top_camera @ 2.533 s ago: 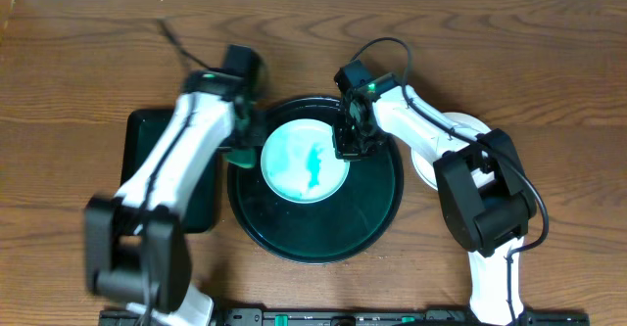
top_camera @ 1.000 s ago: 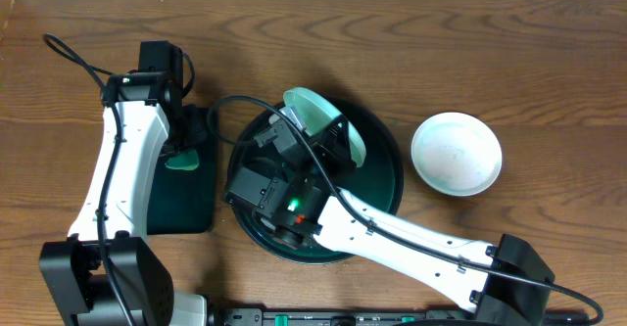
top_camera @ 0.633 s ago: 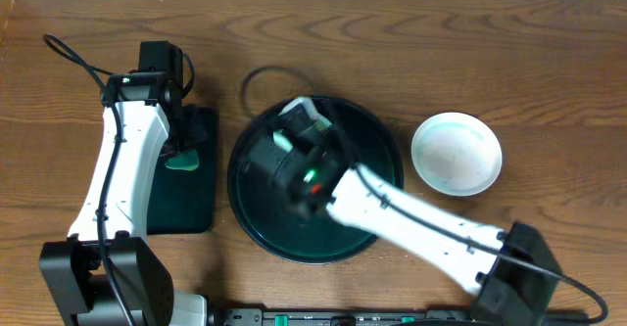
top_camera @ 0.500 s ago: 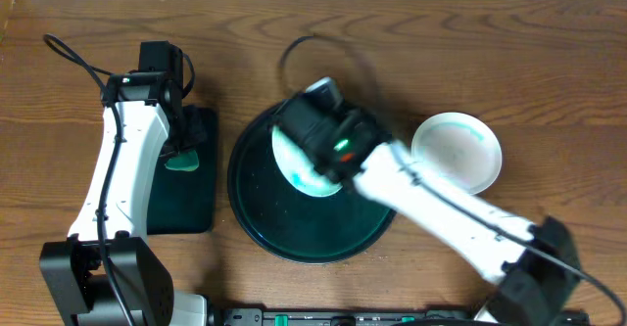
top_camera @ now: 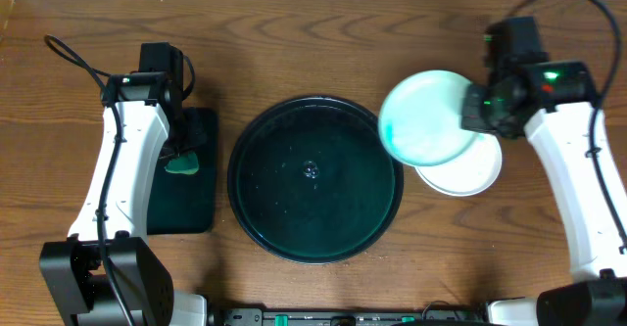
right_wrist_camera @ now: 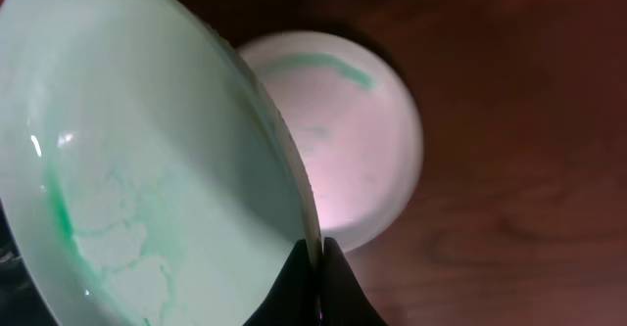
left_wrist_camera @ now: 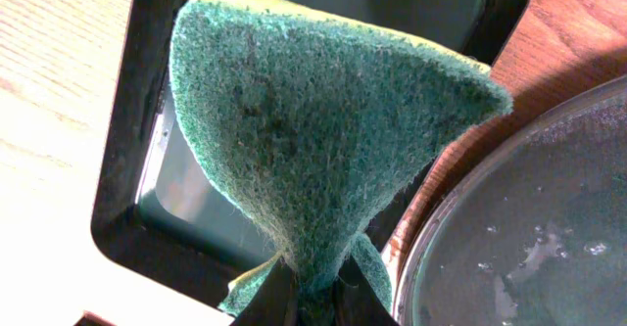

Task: Clean dirty plates on tray and stack at the side

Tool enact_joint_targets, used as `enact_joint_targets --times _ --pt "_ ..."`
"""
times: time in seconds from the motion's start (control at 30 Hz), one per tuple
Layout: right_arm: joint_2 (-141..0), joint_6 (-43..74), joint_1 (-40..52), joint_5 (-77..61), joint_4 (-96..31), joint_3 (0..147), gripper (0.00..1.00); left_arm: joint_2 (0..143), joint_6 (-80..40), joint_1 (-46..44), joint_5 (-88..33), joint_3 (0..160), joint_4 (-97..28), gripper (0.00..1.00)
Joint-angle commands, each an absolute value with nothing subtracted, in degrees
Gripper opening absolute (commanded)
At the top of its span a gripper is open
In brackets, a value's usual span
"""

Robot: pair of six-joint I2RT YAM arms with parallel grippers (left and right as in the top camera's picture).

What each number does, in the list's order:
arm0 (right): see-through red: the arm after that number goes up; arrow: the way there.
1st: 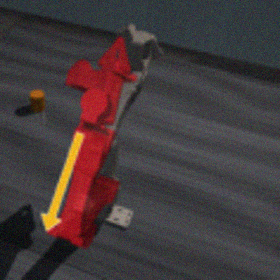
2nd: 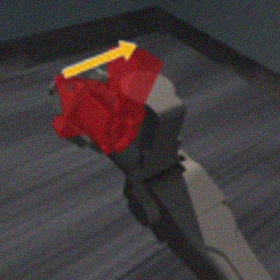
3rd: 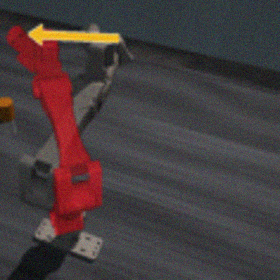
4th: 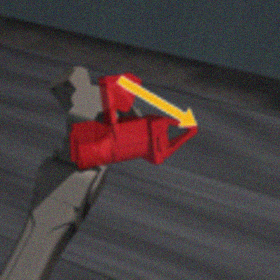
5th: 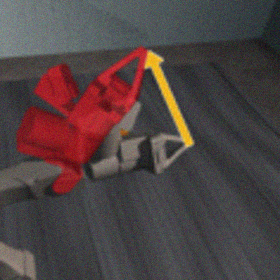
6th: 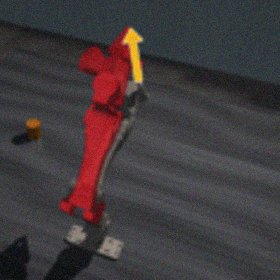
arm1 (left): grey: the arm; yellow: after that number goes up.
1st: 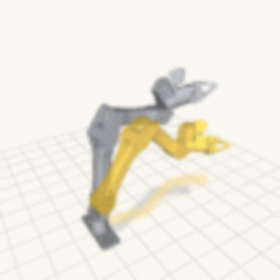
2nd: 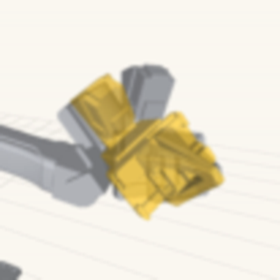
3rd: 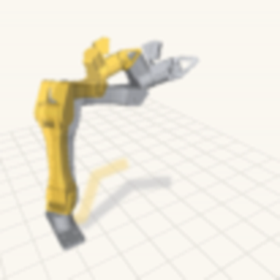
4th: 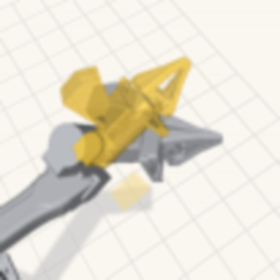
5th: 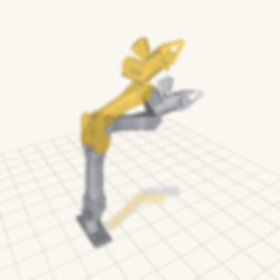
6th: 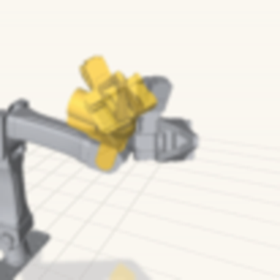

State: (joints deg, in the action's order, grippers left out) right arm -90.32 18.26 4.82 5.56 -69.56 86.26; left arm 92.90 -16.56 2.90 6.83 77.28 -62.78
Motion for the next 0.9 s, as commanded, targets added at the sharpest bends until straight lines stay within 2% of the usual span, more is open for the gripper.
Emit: enact_joint_targets --times 0.0,0.33,0.47,0.63,0.87 --pt "-90.4 16.9 -0.9 3.1 -67.0 80.2 0.01 92.9 -17.2 3.2 8.0 77.3 -62.9 0.07" --pt "-90.4 18.2 -6.8 2.6 -49.7 61.8 0.01 92.9 -10.9 3.2 8.0 77.3 -62.9 0.07" --pt "-90.4 18.2 -6.9 2.6 -44.4 57.6 0.13 92.9 -10.0 3.2 8.0 77.3 -62.7 0.07" --pt "-90.3 18.8 -6.9 2.9 -45.3 57.6 0.26 92.9 -8.0 3.2 8.0 77.3 -62.7 0.07" --pt "-90.3 19.1 -6.6 -2.5 -53.2 66.7 0.29 93.1 -7.0 3.2 8.0 76.9 -61.5 0.07"
